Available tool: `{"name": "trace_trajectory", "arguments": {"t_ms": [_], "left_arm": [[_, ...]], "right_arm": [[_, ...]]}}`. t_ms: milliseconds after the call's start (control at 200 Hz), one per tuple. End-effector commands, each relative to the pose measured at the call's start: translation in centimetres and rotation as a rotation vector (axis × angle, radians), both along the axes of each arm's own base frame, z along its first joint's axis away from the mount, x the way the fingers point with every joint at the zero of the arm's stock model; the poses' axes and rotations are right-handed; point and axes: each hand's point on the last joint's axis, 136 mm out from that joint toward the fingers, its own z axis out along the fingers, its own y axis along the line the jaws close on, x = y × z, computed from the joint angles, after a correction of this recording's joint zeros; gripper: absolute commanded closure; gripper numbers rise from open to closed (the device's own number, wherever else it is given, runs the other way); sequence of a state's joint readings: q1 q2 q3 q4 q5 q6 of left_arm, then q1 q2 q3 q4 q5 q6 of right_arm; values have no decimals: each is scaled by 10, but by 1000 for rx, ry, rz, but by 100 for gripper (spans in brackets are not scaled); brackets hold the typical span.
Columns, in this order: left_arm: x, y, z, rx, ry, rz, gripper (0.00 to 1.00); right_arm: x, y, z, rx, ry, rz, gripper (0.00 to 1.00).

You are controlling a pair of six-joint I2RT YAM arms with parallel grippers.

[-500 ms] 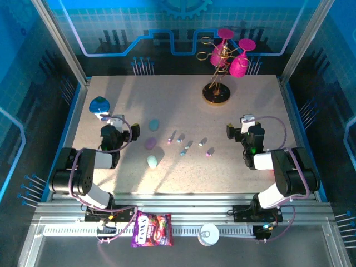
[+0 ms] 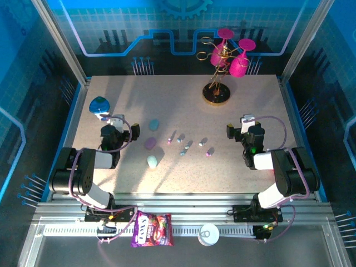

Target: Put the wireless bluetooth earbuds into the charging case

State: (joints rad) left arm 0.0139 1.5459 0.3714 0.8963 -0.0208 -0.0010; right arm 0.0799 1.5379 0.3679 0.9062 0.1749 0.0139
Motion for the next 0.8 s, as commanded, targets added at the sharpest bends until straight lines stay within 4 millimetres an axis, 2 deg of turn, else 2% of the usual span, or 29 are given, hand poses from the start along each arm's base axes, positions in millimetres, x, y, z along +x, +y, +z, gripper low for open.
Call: {"name": "trace_trajectory", "arguments": {"t_ms": [0, 260, 350, 460, 570, 655, 795], "left_arm": [[6, -1, 9, -4, -30, -9, 1], [6, -1, 9, -4, -31, -10, 1], [6, -2, 12, 2, -32, -9, 0], [1, -2, 27, 55, -51, 26, 1], [-7, -16, 44, 142, -71, 24, 0], [-12, -26, 57, 147, -48, 28, 1], [-21, -50, 72, 57, -30, -33, 1]], "right_arm": [[6, 3, 8, -13, -28, 7, 0], [6, 5, 8, 13, -25, 46, 0], [2, 9, 21, -6, -46, 53, 0], [-6, 15, 43, -40, -60, 63, 0], [-15, 23, 65, -65, -64, 69, 0], [-24, 35, 81, -50, -52, 81, 0], [-42, 76, 101, 6, -26, 166, 0]]}}
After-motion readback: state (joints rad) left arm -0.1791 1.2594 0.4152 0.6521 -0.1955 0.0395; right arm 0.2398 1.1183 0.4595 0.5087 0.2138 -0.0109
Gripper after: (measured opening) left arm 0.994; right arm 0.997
